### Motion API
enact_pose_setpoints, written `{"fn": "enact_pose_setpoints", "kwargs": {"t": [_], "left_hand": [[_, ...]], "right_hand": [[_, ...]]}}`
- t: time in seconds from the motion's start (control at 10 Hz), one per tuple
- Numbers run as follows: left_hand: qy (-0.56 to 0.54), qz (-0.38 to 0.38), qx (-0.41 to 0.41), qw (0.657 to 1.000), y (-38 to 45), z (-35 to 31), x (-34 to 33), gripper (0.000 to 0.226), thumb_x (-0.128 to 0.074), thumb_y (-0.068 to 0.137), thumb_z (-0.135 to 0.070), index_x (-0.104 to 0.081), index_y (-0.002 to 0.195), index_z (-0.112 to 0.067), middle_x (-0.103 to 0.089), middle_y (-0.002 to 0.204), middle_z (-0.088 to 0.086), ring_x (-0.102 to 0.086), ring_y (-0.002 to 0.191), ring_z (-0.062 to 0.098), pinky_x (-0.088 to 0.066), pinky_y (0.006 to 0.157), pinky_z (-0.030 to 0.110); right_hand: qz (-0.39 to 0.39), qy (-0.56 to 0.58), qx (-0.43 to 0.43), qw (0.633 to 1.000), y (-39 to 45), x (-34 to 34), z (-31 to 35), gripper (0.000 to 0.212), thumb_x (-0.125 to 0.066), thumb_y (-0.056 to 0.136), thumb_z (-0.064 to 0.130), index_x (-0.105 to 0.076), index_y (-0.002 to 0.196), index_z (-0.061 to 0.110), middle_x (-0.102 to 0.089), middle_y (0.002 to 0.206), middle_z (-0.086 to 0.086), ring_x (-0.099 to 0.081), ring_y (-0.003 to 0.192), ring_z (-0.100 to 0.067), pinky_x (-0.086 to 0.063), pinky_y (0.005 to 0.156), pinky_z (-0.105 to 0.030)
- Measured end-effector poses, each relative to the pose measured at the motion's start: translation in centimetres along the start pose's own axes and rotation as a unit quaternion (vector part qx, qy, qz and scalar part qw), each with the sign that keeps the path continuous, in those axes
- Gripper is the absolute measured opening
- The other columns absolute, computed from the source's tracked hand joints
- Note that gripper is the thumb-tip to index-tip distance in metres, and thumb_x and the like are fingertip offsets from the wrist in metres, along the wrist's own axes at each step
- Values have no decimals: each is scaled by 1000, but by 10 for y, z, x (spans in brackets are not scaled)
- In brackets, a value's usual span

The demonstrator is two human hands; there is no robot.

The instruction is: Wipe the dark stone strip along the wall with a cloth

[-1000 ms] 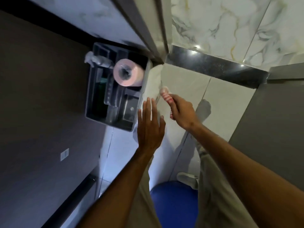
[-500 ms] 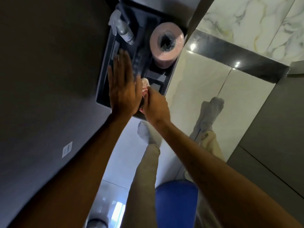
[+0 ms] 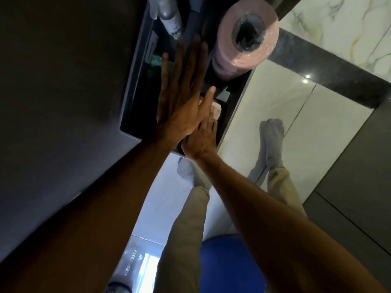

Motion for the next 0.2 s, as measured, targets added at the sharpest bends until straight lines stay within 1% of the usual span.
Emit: {"fn": "enact_pose_setpoints", "kwargs": {"t": [0.1, 0.2], "left_hand": [[-35, 41, 9, 999, 3, 7, 15, 88, -33, 108, -68, -13, 173, -12, -16, 182, 19, -16, 168, 40, -11, 136, 62], [-60, 31, 63, 996, -12, 1, 71, 87, -38, 107, -60, -9, 174, -15, -9, 184, 14, -9, 170, 36, -14, 138, 60]], "right_hand": [[41, 69, 8, 997, -15, 22, 15, 71, -47, 119, 35, -15, 177, 11, -15, 185, -21, -31, 168, -41, -33, 137, -55], [47, 41, 75, 995, -96, 89, 21, 38, -42, 121, 32, -65, 143, 11, -73, 143, -20, -76, 113, -30, -64, 103, -49]]}}
Point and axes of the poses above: each hand's wrist, its own y-axis towards the middle knuckle, its own x-axis out of the back of the hand, z = x × y, the point moved 10 cm from there along y, towards the middle knuckle
